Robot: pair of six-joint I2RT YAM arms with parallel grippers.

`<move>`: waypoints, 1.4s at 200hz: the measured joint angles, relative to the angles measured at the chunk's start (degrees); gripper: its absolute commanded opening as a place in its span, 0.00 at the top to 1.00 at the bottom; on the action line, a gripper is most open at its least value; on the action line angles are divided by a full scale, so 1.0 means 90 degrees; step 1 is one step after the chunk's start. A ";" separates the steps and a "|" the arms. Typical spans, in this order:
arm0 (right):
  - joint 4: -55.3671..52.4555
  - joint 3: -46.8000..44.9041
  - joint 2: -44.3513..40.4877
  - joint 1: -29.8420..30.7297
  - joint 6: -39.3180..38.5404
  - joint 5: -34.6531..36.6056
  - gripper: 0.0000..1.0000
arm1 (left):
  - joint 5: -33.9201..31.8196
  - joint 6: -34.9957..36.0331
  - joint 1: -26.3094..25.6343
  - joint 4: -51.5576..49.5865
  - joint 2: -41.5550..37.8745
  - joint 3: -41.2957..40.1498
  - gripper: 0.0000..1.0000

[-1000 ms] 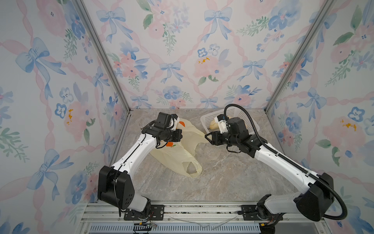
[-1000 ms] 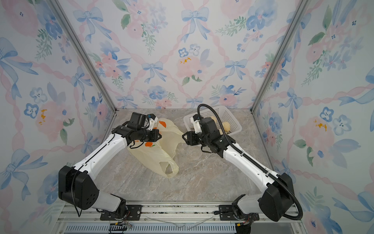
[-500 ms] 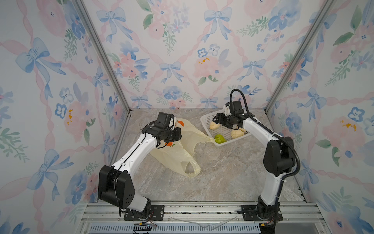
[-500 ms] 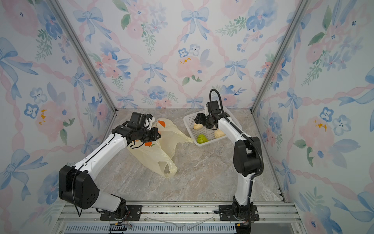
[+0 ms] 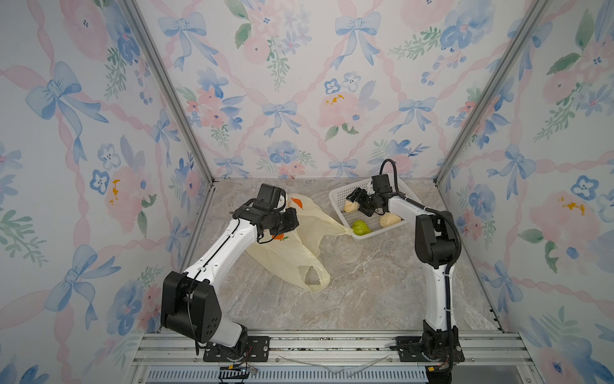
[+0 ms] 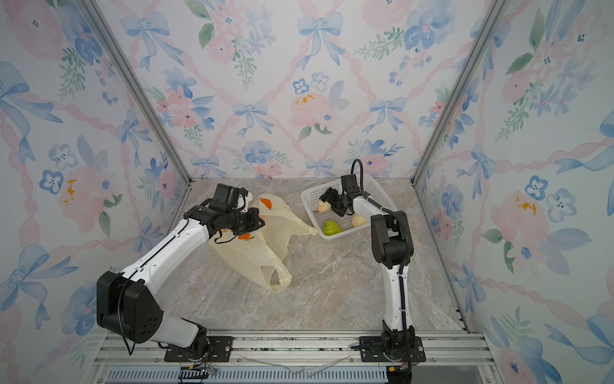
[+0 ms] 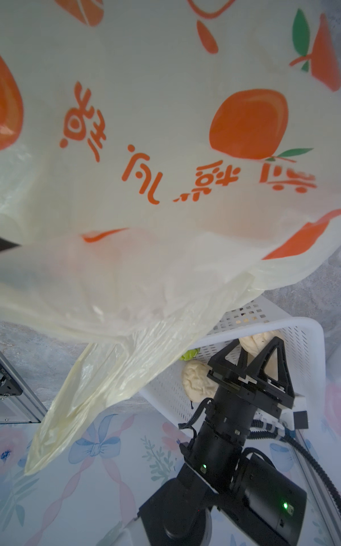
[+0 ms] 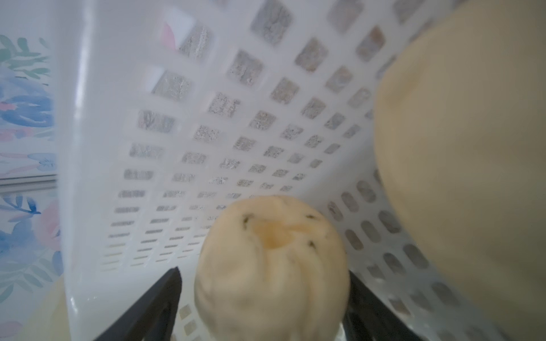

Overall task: Place the pears into plastic bags & tie knots
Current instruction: Pick up the pear from the basket, then adjust the plastic bag at the center of the board.

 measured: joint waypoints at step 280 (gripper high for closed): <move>-0.1124 -0.2455 -0.5102 0.3507 -0.3235 0.2363 0.45 | 0.0498 -0.0760 0.0107 0.0000 -0.0359 0.0321 1.00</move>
